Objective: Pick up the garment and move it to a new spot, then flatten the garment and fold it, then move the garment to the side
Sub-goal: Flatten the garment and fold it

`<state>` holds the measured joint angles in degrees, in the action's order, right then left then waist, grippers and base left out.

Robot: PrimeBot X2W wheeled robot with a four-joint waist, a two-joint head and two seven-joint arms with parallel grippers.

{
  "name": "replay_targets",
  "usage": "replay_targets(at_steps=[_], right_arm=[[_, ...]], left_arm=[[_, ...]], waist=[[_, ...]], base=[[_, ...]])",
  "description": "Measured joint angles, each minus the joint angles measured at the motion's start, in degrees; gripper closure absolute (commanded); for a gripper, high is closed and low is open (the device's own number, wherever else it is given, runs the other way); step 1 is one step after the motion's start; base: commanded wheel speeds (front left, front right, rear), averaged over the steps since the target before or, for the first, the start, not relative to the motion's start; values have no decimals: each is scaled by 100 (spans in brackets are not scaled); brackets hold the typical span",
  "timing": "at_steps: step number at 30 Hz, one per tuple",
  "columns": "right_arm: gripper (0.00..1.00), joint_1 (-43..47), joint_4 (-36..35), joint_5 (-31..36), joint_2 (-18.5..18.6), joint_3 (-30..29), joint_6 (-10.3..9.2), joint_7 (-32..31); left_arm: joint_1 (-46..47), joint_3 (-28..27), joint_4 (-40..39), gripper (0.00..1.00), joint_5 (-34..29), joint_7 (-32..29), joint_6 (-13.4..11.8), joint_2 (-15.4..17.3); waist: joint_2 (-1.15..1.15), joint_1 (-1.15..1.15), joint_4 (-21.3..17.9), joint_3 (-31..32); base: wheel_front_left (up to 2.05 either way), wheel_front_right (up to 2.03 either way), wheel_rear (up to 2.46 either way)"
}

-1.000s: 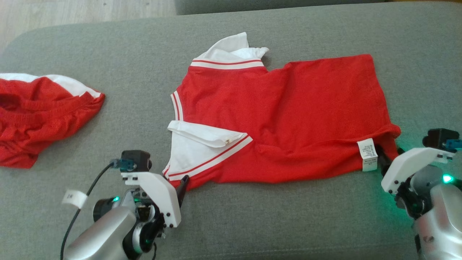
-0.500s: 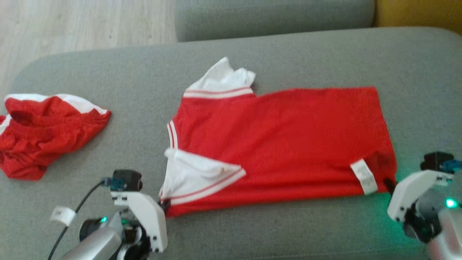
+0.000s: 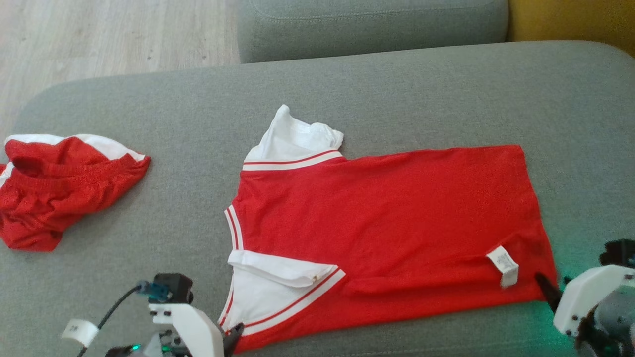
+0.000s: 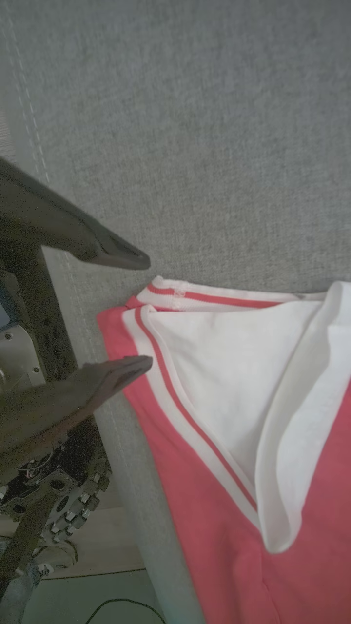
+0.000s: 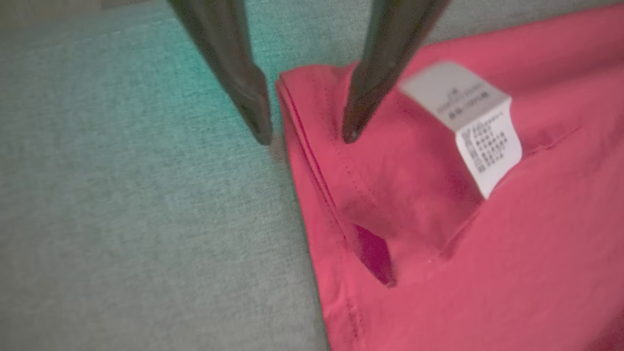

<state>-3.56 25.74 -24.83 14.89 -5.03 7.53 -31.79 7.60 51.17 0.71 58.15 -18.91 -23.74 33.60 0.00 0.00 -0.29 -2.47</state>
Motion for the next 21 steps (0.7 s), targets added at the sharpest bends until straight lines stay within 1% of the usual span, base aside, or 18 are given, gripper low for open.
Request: replay_targets(at_steps=[3,6,8,9,11,13,15,17,21], right_arm=[[0,59,-293,32,-27,-186,0,2],[0,54,-728,32,-119,-363,0,21],[0,-8,-1017,60,-194,-455,0,38],[0,-98,-1109,51,-234,-516,0,74],[0,-393,-1236,68,-298,-635,0,130],[0,-844,-1233,138,-363,-743,0,232],[0,-1405,-1115,246,-393,-809,0,316],[0,-1972,-833,322,-391,-815,0,335],[0,-2839,-79,438,-348,-706,0,399]], left_arm=[[47,-20,-9,0,-69,10,1,66],[327,-78,-87,0,-237,56,9,172],[723,-171,-127,0,-435,65,88,281],[1009,-202,-141,0,-575,94,176,339],[1668,-304,-93,0,-733,93,396,377],[2336,-364,108,0,-869,78,680,364],[2939,-369,448,0,-876,-32,1044,288],[3451,-356,876,0,-859,-237,1416,88],[4375,-204,1827,0,-856,-667,2035,-353]], waist=[[0,0,-9,-32],[0,0,-20,-97],[0,0,-40,-162],[0,0,-50,-209],[0,0,-68,-336],[0,0,-92,-502],[0,0,-118,-701],[0,1,-140,-916],[0,2,-180,-1368]], base=[[0,0,0],[0,0,0],[0,0,0],[0,0,0],[0,0,0],[0,0,0],[0,0,0],[0,0,0],[0,0,0]])
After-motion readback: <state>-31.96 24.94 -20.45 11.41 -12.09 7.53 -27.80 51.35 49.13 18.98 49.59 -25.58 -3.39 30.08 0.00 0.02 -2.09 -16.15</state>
